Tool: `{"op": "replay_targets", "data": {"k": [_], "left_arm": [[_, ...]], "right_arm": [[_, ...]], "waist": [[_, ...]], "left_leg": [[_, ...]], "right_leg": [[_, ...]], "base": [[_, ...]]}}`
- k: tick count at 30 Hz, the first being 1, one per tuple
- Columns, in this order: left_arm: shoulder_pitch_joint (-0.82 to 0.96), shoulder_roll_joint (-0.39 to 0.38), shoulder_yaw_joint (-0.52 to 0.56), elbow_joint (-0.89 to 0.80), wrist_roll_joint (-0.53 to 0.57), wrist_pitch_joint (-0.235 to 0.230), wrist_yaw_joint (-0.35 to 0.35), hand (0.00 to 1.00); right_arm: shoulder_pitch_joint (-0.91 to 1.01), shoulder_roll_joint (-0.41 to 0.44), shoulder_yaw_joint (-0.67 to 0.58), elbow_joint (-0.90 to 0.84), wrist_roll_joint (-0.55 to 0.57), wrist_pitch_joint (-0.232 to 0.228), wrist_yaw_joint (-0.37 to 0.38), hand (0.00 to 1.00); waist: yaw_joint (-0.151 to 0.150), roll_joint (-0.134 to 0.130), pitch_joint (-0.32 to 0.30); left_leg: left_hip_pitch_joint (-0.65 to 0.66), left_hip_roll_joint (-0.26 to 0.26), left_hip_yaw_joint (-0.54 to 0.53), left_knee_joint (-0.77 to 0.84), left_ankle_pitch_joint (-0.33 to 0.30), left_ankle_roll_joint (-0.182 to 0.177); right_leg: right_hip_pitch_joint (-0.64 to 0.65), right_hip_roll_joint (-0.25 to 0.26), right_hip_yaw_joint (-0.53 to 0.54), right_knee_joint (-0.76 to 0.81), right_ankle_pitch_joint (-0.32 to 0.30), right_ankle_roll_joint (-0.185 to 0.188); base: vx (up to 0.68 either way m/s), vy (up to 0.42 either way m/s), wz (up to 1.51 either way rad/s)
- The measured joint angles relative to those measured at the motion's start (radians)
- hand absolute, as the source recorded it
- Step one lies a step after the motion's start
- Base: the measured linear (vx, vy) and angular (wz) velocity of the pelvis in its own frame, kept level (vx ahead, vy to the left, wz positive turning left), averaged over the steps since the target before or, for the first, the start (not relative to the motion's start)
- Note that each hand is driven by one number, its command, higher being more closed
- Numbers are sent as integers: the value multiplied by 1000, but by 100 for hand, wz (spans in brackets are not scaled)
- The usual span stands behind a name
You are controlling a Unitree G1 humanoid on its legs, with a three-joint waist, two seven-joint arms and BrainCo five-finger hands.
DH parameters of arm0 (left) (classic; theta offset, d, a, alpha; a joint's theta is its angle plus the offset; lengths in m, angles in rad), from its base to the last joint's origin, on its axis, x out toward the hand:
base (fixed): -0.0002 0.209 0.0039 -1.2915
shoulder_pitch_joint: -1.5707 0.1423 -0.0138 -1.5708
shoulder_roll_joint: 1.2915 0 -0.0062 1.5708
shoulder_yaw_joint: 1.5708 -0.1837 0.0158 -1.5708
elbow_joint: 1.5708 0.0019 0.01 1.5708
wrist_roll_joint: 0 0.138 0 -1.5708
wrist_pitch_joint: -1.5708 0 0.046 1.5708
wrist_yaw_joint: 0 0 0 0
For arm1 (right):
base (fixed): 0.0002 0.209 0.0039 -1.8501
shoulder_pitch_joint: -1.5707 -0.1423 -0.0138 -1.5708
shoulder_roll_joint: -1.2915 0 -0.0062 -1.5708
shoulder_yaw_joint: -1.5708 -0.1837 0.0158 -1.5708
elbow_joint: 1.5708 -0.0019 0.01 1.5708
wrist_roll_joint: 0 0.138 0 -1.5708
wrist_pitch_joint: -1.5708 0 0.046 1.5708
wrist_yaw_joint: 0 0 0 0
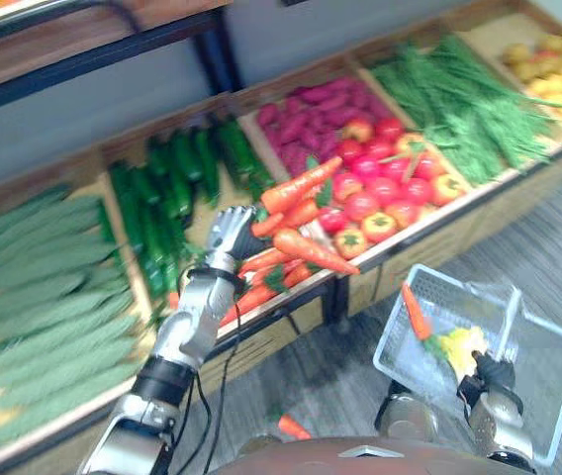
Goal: Pick vegetable in the basket
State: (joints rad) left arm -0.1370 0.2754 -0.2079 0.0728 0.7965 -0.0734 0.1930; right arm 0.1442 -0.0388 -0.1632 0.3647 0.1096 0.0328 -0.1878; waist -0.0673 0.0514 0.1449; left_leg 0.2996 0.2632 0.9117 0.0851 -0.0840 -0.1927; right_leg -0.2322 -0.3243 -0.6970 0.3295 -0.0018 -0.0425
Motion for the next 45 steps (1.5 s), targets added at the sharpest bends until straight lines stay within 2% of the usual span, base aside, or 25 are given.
{"op": "replay_targets", "data": {"k": [2,3,4,5,6,7,8,9,10,11,12,13,14,17,22,25,26,28,29,30,31,32,33,38,45], "left_arm": [[6,-41,-8,5,-1,-8,-5,100],[7,-67,-22,10,-8,-14,-14,100],[7,-75,-28,11,-24,-19,-14,100],[10,-90,-39,18,-43,-30,-14,100],[12,-98,-42,36,-44,-40,-15,100],[17,-102,-43,46,-44,-41,-15,100],[35,-107,-46,66,-44,-42,-15,100],[49,-108,-46,71,-46,-41,-15,100],[79,-106,-46,72,-60,-41,-15,100],[101,-107,-46,72,-62,-40,-14,100],[106,-108,-47,72,-62,-40,-14,100],[112,-108,-46,72,-62,-40,-12,100],[116,-107,-45,76,-62,-41,-12,100],[110,-112,-48,80,-64,-41,-12,100],[63,-111,-83,138,-71,-44,-13,100],[30,-107,-96,181,-79,-42,-13,100],[32,-105,-97,195,-80,-40,-14,100],[26,-105,-117,248,-80,-38,-16,100],[30,-106,-121,283,-80,-37,-22,100],[31,-101,-126,315,-80,-38,-26,100],[31,-96,-125,326,-80,-36,-28,100],[30,-88,-124,343,-80,-34,-31,100],[18,-91,-118,386,-80,-21,-35,0],[6,-117,-116,430,-78,-21,-42,0],[13,-159,-117,420,-79,-22,-44,0]], "right_arm": [[19,-3,61,-47,-7,-1,34,100],[36,-14,104,-86,-8,0,57,100],[42,-23,122,-106,-13,2,65,100],[54,-42,169,-143,-15,4,87,100],[49,-71,211,-159,-15,5,102,100],[46,-84,234,-169,-15,5,109,100],[47,-97,280,-197,-13,5,120,100],[46,-98,300,-208,-9,5,130,100],[44,-97,345,-232,2,5,150,100],[44,-99,384,-249,16,5,172,100],[44,-100,398,-257,28,4,184,100],[43,-103,425,-275,41,3,198,100],[41,-106,451,-286,66,3,219,100],[42,-108,487,-357,125,3,247,100],[47,-97,490,-398,189,3,257,100],[49,-96,496,-436,243,3,257,100],[52,-100,511,-454,273,3,259,100],[51,-99,522,-469,339,2,280,100],[51,-98,530,-472,383,1,295,100],[51,-97,548,-472,402,1,304,100],[51,-97,558,-472,413,1,307,100],[54,-99,573,-471,419,2,312,100],[56,-105,575,-469,429,3,322,100],[147,-166,541,-494,467,10,354,100],[226,-121,464,-474,467,33,353,100]], "waist": [[-1,1,4],[0,12,7],[-1,18,12],[6,26,15],[5,34,23],[8,36,27],[23,41,28],[31,40,29],[36,36,42],[47,31,45],[60,30,45],[73,33,45],[79,41,48],[70,28,49],[58,6,54],[55,-27,61],[55,-44,58],[57,-44,58],[58,-49,55],[64,-51,51],[66,-57,48],[69,-71,39],[70,-62,40],[56,-59,37],[45,-49,21]], "left_leg": [[-14,88,34,181,-1,9],[-43,183,-6,378,32,72],[-61,214,-55,458,65,120],[-130,212,-219,570,7,124],[-203,145,-378,614,-89,105],[-236,98,-446,615,-135,108],[-285,17,-572,578,-209,117],[-299,-23,-620,547,-235,121],[-333,-92,-729,485,-282,125],[-371,-154,-835,428,-294,115],[-389,-183,-884,395,-292,113],[-404,-209,-941,306,-256,114],[-395,-187,-903,284,-182,149],[-337,-193,-802,194,-176,167],[-269,-203,-750,120,-156,177],[-269,-216,-736,104,-139,189],[-271,-222,-724,93,-130,204],[-276,-219,-723,76,-122,217],[-273,-212,-712,76,-121,216],[-272,-200,-703,75,-123,209],[-273,-198,-702,75,-125,201],[-282,-197,-699,77,-129,188],[-290,-172,-694,76,-119,167],[-263,-147,-675,63,-97,139],[-248,-171,-708,18,-55,137]], "right_leg": [[-21,70,78,-28,-16,-12],[-13,139,139,-59,-28,-31],[-3,168,165,-78,-27,-38],[0,208,228,-110,-25,-51],[0,245,292,-132,-17,-68],[2,267,331,-144,-12,-76],[12,305,393,-176,0,-93],[21,325,428,-192,6,-103],[52,355,482,-227,18,-110],[71,372,534,-252,34,-108],[75,383,570,-259,40,-106],[91,404,630,-286,63,-89],[124,425,682,-329,92,-68],[141,420,768,-398,147,-29],[130,423,796,-350,143,-15],[93,411,792,-297,117,6],[79,387,757,-278,53,-11],[8,333,657,-95,-26,-18],[-4,287,621,-13,-77,3],[12,259,613,-10,-92,22],[25,249,614,-36,-90,39],[45,245,634,-100,-88,73],[70,274,636,-180,-47,63],[108,304,641,-227,-24,46],[174,286,614,-353,41,61]], "base": [[219,-279,-154],[223,-271,-140],[243,-250,-180],[178,-118,-174],[168,-83,-184],[189,-51,-194],[215,-13,-167],[279,-1,-209],[229,16,-193],[170,18,-189],[130,37,-182],[207,82,-176],[225,101,-160],[188,155,-97],[80,142,-36],[-37,97,-4],[-66,70,0],[-12,47,8],[53,7,-4],[56,-33,-15],[58,-68,-21],[70,-148,-29],[70,-157,-31],[78,-103,-15],[-8,18,12]]}}
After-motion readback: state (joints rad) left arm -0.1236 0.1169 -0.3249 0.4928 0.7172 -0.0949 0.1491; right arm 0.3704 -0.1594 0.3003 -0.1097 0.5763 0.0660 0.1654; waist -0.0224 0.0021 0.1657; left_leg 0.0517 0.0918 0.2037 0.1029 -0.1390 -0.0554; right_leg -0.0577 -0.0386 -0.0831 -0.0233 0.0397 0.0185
